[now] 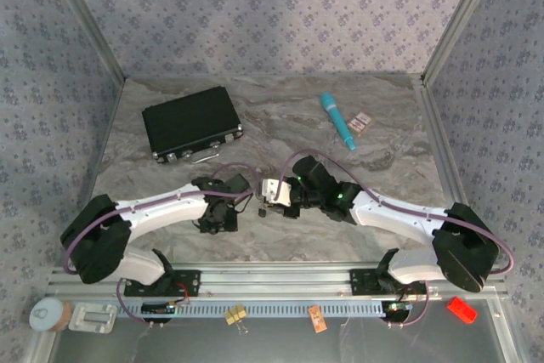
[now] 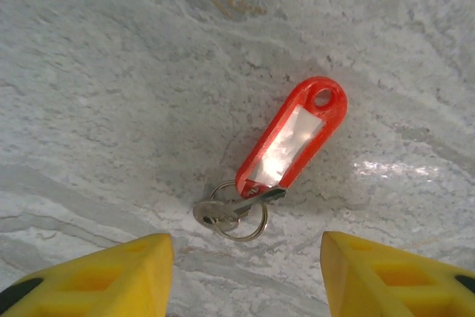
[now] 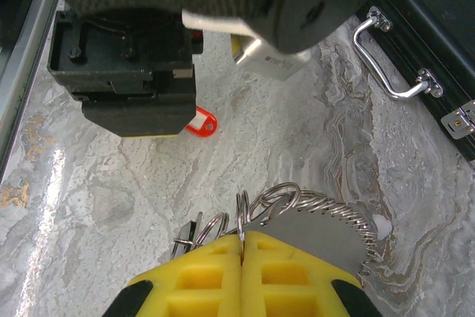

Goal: Put the keys on the keyring

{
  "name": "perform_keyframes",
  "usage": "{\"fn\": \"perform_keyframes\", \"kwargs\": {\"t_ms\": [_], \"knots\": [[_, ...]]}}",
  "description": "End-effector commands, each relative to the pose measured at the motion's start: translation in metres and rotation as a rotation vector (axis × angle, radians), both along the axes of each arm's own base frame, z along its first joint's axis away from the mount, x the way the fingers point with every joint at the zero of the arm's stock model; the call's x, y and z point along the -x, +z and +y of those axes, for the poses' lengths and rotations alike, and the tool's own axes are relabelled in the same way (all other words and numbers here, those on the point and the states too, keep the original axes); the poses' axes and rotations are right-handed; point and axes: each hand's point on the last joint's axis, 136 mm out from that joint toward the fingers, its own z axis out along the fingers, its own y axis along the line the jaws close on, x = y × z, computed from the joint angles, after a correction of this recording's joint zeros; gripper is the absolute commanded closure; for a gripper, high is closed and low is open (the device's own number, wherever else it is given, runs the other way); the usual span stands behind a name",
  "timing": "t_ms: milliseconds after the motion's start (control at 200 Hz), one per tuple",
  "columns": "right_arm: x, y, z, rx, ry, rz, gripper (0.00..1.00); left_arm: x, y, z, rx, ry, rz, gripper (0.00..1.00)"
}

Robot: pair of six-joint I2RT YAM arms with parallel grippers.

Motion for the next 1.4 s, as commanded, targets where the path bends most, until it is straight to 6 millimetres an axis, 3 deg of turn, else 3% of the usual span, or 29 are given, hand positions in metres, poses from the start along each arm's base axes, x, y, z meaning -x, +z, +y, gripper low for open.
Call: {"fn": "perform_keyframes", "kwargs": {"t_ms": [0,130,305,450,710,810,910,1124,1289,1394], "knots": [[0.001,0.017,0.003,-0.030,0.015,-0.033,1.00,0.008,-0.014,0.004,-0.002,-0.007,0.058,0.47],[0.002,0.017,0.003,-0.031,0.015,-0.036,1.00,0.008,-0.019,0.004,-0.004,-0.012,0.068,0.50],[0.001,0.017,0.003,-0.030,0.013,-0.035,1.00,0.007,-0.022,0.010,-0.017,0.003,0.076,0.69],[0.001,0.018,0.003,-0.031,0.011,-0.037,1.00,-0.002,-0.008,0.011,-0.017,0.003,0.018,0.82],[0.002,0.017,0.003,-0.028,0.012,-0.036,1.00,-0.013,0.017,0.012,0.015,0.016,-0.081,0.92],[0.002,0.017,0.003,-0.027,0.013,-0.035,1.00,-0.014,0.021,0.013,0.028,0.028,-0.096,0.89],[0.002,0.017,0.003,-0.026,0.014,-0.035,1.00,-0.015,0.022,0.018,0.029,0.074,-0.103,0.73],[0.003,0.017,0.004,-0.025,0.015,-0.035,1.00,-0.027,0.012,0.027,0.160,0.294,-0.109,0.67],[0.004,0.017,0.004,-0.021,0.019,-0.038,1.00,-0.040,0.017,0.022,0.195,0.336,-0.116,0.66],[0.004,0.016,0.003,-0.019,0.020,-0.037,1.00,-0.043,0.020,0.014,0.207,0.337,-0.113,0.58]]}}
